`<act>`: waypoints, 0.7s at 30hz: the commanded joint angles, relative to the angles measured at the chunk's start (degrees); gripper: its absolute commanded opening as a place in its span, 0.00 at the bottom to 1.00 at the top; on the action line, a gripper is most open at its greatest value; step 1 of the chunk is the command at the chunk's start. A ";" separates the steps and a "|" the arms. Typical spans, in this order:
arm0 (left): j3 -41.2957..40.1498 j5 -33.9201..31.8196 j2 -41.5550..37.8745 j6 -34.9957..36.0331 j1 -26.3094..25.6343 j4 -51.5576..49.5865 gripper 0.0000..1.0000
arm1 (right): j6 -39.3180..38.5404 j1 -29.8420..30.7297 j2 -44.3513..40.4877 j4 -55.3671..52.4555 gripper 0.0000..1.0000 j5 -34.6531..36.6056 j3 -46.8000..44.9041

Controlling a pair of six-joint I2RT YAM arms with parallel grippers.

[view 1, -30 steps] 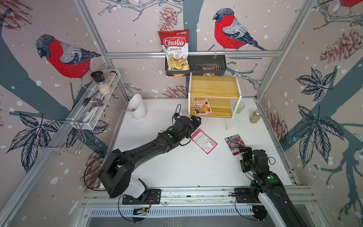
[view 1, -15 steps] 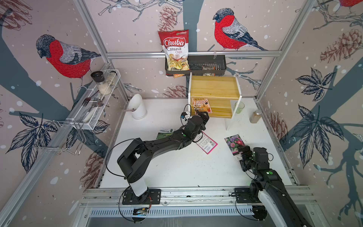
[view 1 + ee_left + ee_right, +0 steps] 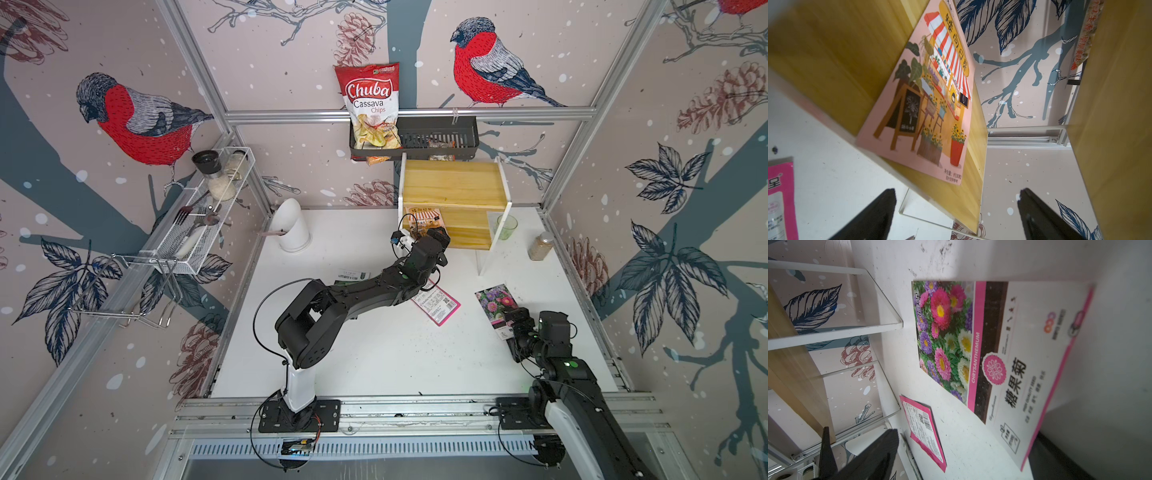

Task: Take the seed bag off the shelf
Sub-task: Place the seed packet at the center of the board, then pick up the seed packet from the shelf.

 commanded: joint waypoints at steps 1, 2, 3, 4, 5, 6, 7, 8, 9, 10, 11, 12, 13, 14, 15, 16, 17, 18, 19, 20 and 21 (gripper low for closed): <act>0.61 -1.41 0.98 -1.17 0.66 0.81 0.95 | -1.05 -0.57 0.41 0.97 1.00 -1.21 0.19; 0.62 -1.39 1.35 -1.28 0.97 0.88 0.95 | -1.13 -0.70 0.60 1.19 1.00 -1.42 0.28; 0.73 -1.39 1.64 -1.51 1.23 0.67 0.95 | -1.19 -0.79 0.73 1.20 1.00 -1.50 0.21; 0.75 -1.30 1.88 -1.70 1.58 0.48 0.95 | -1.23 -0.79 0.86 1.28 1.00 -1.61 0.30; 0.81 -1.29 2.08 -1.87 1.96 0.45 0.95 | -1.23 -0.81 0.94 1.29 1.00 -1.75 0.40; 0.78 -0.99 2.30 -2.05 2.32 0.45 0.95 | -1.23 -0.80 0.96 1.37 1.00 -1.74 0.43; 0.85 -0.54 2.55 -2.17 2.60 0.60 0.95 | -1.23 -0.88 0.95 1.38 1.00 -1.70 0.43; 1.11 0.24 2.82 -2.22 2.93 0.35 0.95 | -1.23 -0.88 0.97 1.38 1.00 -1.71 0.35; 1.33 1.03 3.02 -2.53 3.20 -0.12 0.95 | -1.23 -0.86 0.92 1.38 1.00 -1.72 0.30; 1.68 2.12 3.30 -2.88 3.47 -0.90 0.95 | -1.14 -0.88 0.85 1.46 1.00 -1.78 0.22; 1.86 3.19 3.47 -3.03 3.66 -1.41 0.95 | -1.06 -0.88 0.85 1.55 1.00 -1.79 0.19; 1.85 3.96 3.57 -3.03 3.75 -1.66 0.95 | -0.97 -0.91 0.79 1.63 1.00 -1.79 0.07; 1.92 4.79 3.67 -3.20 3.75 -2.18 0.93 | -0.91 -0.92 0.66 1.68 1.00 -1.73 -0.01; 1.93 5.74 3.75 -3.38 3.75 -2.50 0.92 | -0.78 -0.94 0.58 1.64 1.00 -1.72 0.02; 1.89 6.64 3.80 -3.54 3.75 -2.65 0.91 | -0.73 -0.94 0.63 1.65 1.00 -1.66 -0.03; 1.87 7.68 3.81 -3.56 3.76 -2.78 0.90 | -0.71 -0.97 0.50 1.73 1.00 -1.61 -0.04; 1.91 8.56 3.75 -3.56 3.73 -3.18 0.89 | -0.62 -0.96 0.38 1.73 1.00 -1.52 -0.13; 2.04 9.29 3.67 -3.50 3.71 -3.62 0.88 | -0.53 -0.97 0.30 1.66 1.00 -1.46 -0.14; 2.12 9.95 3.54 -3.42 3.50 -4.02 0.87 | -0.45 -0.97 0.14 1.64 1.00 -1.44 -0.10; 2.10 10.41 3.35 -3.30 3.21 -4.51 0.86 | -0.36 -0.97 0.03 1.64 1.00 -1.36 -0.22; 2.16 10.76 3.16 -3.30 3.04 -4.95 0.85 | -0.20 -0.97 -0.14 1.64 1.00 -1.29 -0.29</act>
